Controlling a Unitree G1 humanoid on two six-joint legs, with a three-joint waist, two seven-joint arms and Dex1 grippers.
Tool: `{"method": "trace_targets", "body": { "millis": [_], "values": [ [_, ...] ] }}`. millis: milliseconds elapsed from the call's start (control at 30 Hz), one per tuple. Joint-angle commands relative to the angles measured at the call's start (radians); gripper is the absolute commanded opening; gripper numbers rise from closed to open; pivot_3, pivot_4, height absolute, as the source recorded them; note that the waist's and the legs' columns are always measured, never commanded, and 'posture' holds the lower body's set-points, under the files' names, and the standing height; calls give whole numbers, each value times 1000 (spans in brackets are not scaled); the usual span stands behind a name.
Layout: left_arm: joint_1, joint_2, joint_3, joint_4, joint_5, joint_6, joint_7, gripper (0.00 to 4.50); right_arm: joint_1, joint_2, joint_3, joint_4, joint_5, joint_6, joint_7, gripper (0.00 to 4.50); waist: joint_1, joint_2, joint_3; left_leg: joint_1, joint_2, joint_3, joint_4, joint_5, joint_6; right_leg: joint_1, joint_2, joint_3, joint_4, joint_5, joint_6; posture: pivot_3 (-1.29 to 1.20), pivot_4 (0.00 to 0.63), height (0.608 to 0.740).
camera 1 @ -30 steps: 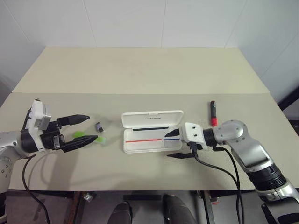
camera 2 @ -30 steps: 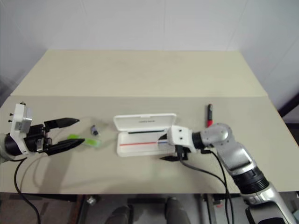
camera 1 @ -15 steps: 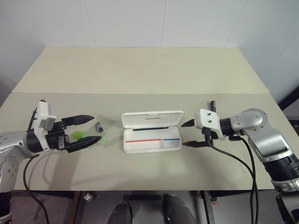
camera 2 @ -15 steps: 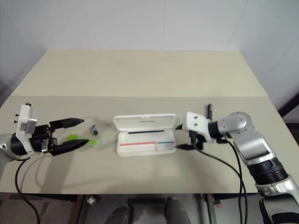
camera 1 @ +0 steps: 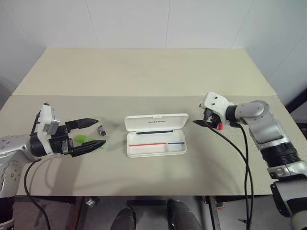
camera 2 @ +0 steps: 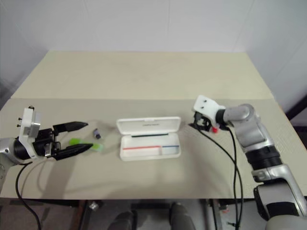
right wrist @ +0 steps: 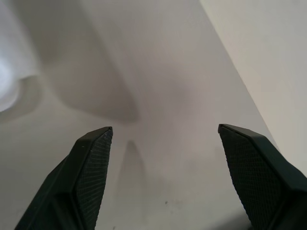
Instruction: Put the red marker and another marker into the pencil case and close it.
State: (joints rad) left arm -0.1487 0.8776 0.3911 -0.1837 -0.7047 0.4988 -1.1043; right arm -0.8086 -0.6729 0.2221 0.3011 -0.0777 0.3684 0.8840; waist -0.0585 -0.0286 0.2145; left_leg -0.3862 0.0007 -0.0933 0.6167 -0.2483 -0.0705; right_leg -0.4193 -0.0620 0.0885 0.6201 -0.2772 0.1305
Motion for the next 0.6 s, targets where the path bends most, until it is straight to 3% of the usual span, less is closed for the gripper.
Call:
{"method": "trace_targets", "body": {
  "millis": [33, 600],
  "values": [
    [-14, -6, 11, -16, -4, -20, 5, 4500, -42, 43, -40, 18, -19, 44, -102, 4480, 0, 0, 0, 0, 0, 0, 0, 0, 0, 0, 0, 0, 0, 0, 0, 0, 150, 740],
    [-30, -16, -3, -6, -2, -30, 12, 4500, -74, 161, -106, 64, -21, 182, -348, 4480, -1, 0, 0, 0, 0, 0, 0, 0, 0, 0, 0, 0, 0, 0, 0, 0, 150, 740]
  ]
}}
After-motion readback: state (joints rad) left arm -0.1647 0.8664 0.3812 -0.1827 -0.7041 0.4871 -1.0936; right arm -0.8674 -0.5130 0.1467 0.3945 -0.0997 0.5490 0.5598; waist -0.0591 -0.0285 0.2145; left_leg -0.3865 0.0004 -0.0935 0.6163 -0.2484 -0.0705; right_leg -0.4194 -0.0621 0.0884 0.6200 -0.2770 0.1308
